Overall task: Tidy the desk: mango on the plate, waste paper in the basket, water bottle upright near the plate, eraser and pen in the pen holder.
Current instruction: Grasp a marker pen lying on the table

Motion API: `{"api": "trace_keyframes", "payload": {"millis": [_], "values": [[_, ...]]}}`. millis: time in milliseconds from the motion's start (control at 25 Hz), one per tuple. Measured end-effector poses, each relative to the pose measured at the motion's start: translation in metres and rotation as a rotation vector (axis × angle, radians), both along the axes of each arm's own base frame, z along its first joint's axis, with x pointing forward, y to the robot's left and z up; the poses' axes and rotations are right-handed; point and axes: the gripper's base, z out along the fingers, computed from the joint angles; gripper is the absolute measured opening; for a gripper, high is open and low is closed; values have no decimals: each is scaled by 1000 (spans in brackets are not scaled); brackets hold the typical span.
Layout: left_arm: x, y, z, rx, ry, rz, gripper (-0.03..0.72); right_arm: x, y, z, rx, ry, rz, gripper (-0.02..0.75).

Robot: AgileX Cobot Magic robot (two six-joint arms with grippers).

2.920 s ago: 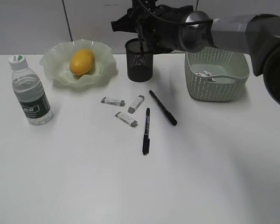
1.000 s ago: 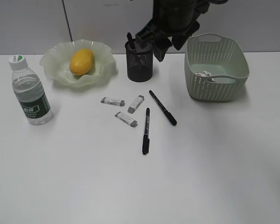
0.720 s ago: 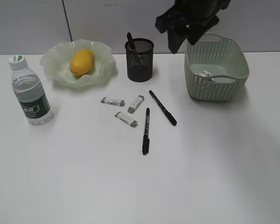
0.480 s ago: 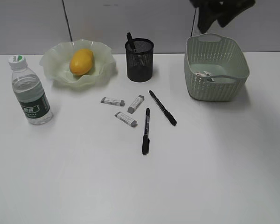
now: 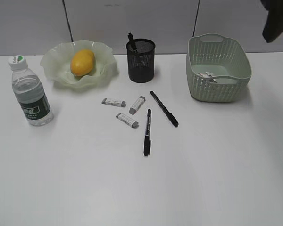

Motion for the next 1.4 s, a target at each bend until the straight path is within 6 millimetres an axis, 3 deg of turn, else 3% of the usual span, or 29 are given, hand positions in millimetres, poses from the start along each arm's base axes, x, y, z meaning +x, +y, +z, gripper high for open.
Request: {"api": "trace_keyframes", "payload": {"millis": [200,480,760,1200,1400], "values": [[0,0,0,0,0,0,455,-52,-19,-13,-10,52,-29,428],[0,0,0,0,0,0,454,-124,-31,-29,9,-29,-30,428],[0,0,0,1,0,1,445,-182,-40,-46,27,-105,-34,428],[0,0,0,1,0,1,440,-248,-52,-73,65,-222,-62,428],[0,0,0,1,0,1,439,-274,-56,-73,85,-296,-69,428]]}}
